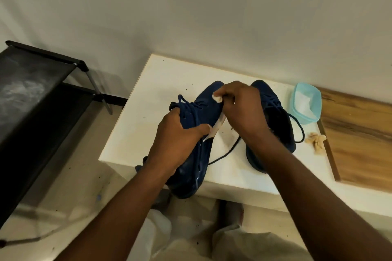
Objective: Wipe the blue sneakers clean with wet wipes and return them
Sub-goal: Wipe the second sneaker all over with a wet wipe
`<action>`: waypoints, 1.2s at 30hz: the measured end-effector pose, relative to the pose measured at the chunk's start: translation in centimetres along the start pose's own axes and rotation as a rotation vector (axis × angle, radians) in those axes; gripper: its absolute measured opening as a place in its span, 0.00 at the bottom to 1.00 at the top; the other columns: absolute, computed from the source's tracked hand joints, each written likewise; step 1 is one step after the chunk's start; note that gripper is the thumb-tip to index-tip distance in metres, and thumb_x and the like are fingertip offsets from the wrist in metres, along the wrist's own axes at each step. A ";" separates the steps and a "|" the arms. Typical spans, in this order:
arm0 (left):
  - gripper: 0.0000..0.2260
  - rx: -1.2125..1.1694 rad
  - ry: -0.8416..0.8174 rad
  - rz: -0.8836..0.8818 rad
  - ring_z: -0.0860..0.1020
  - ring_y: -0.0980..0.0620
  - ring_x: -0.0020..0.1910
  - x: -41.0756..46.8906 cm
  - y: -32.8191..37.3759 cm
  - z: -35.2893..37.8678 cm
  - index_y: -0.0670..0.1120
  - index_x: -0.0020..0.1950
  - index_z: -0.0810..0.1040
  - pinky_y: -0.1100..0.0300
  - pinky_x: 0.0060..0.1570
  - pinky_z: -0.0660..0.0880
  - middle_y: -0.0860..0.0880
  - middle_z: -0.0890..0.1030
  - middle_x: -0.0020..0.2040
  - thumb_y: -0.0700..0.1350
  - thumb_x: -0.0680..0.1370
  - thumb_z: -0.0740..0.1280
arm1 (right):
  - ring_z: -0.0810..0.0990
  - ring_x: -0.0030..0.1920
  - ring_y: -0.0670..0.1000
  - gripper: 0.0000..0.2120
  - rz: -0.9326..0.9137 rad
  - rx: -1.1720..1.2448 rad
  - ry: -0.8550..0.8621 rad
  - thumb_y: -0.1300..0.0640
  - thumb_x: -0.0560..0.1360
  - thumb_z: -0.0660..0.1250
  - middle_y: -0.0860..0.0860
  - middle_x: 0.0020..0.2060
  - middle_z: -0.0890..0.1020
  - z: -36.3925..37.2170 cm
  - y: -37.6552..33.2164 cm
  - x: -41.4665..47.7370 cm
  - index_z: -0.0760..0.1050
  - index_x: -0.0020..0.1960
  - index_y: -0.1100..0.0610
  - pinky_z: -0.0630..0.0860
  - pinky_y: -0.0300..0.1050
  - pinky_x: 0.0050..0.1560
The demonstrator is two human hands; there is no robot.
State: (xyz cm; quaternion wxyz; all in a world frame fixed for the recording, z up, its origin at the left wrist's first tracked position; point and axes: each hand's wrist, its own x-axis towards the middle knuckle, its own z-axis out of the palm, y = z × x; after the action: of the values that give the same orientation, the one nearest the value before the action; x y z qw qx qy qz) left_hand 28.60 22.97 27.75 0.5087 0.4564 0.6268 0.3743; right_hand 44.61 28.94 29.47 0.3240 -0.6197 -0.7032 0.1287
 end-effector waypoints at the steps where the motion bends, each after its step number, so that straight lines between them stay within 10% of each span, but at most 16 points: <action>1: 0.14 -0.064 -0.013 -0.038 0.83 0.53 0.47 -0.2 0.3 0.0 0.51 0.56 0.79 0.53 0.50 0.82 0.53 0.85 0.48 0.46 0.72 0.77 | 0.82 0.46 0.50 0.15 0.013 0.031 0.028 0.72 0.74 0.62 0.53 0.46 0.85 0.3 -0.2 -1.2 0.85 0.47 0.59 0.77 0.40 0.50; 7: 0.12 -0.635 -0.122 -0.302 0.83 0.37 0.55 -0.5 1.1 -0.3 0.37 0.58 0.82 0.46 0.59 0.79 0.39 0.85 0.53 0.35 0.77 0.63 | 0.81 0.46 0.41 0.15 0.104 0.226 0.096 0.71 0.75 0.66 0.45 0.45 0.83 1.2 -1.6 -9.0 0.84 0.48 0.54 0.74 0.30 0.45; 13: 0.16 -0.798 -0.121 -0.346 0.83 0.39 0.57 -0.5 1.0 -1.4 0.39 0.65 0.79 0.50 0.54 0.81 0.39 0.84 0.59 0.42 0.80 0.62 | 0.80 0.49 0.43 0.12 -0.072 0.286 0.013 0.70 0.76 0.67 0.47 0.48 0.82 1.0 -4.0 -13.1 0.82 0.53 0.56 0.76 0.33 0.48; 19: 0.13 -0.876 -0.211 -0.268 0.84 0.45 0.48 -1.1 2.0 -0.3 0.40 0.58 0.81 0.53 0.51 0.81 0.41 0.85 0.53 0.44 0.81 0.59 | 0.80 0.49 0.41 0.12 0.236 0.328 0.204 0.65 0.78 0.66 0.45 0.50 0.82 1.6 -1.9 -8.8 0.81 0.56 0.51 0.77 0.35 0.46; 25: 0.27 -0.921 -0.260 -0.258 0.79 0.39 0.64 -0.9 1.9 -0.5 0.39 0.70 0.76 0.47 0.64 0.76 0.38 0.80 0.65 0.58 0.81 0.61 | 0.80 0.50 0.47 0.12 -0.100 0.235 0.086 0.68 0.76 0.68 0.50 0.49 0.82 0.9 -4.7 -12.3 0.83 0.55 0.56 0.78 0.42 0.50; 30: 0.34 -0.940 -0.342 -0.217 0.77 0.39 0.67 -1.7 2.4 0.3 0.40 0.72 0.74 0.43 0.70 0.70 0.39 0.80 0.66 0.67 0.80 0.57 | 0.79 0.48 0.42 0.15 0.159 0.206 0.214 0.68 0.77 0.66 0.48 0.49 0.81 1.1 -1.5 -7.5 0.83 0.57 0.54 0.79 0.47 0.51; 36: 0.42 -0.968 -0.413 -0.222 0.78 0.41 0.66 -1.3 2.1 -0.2 0.40 0.74 0.71 0.45 0.68 0.74 0.39 0.77 0.69 0.73 0.77 0.54 | 0.77 0.50 0.48 0.13 -0.221 0.100 0.008 0.61 0.78 0.62 0.51 0.49 0.82 0.1 -4.8 -12.1 0.84 0.55 0.55 0.73 0.35 0.50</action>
State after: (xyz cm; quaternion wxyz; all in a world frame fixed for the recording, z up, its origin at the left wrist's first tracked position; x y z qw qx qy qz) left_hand 28.90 22.38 30.10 0.8103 0.1649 0.3140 0.4666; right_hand 41.03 16.51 28.60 0.3698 -0.5220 -0.7585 0.1247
